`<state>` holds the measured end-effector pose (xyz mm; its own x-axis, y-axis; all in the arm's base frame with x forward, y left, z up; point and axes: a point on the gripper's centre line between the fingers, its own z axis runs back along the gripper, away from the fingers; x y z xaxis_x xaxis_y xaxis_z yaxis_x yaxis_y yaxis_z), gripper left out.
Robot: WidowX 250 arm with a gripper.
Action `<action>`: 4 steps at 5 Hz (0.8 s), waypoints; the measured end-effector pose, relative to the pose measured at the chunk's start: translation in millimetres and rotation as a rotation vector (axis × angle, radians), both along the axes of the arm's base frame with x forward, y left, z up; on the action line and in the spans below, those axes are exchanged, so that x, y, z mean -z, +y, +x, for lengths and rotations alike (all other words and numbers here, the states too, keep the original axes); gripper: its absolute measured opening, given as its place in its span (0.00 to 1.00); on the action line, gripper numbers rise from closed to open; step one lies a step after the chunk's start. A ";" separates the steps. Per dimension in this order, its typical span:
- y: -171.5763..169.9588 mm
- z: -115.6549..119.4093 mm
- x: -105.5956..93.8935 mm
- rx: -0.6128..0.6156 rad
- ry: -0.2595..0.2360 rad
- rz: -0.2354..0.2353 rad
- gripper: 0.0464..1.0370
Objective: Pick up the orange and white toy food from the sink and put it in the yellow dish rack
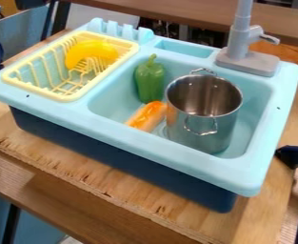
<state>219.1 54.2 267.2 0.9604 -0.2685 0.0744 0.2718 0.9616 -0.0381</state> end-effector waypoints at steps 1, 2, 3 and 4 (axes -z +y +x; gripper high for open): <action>0.4 1.4 4.7 -0.006 0.015 -0.005 0.96; -7.9 17.3 14.3 0.018 0.010 0.016 0.96; -12.2 29.0 26.8 0.010 0.027 0.034 0.96; -19.0 42.2 43.0 0.017 0.029 0.050 0.96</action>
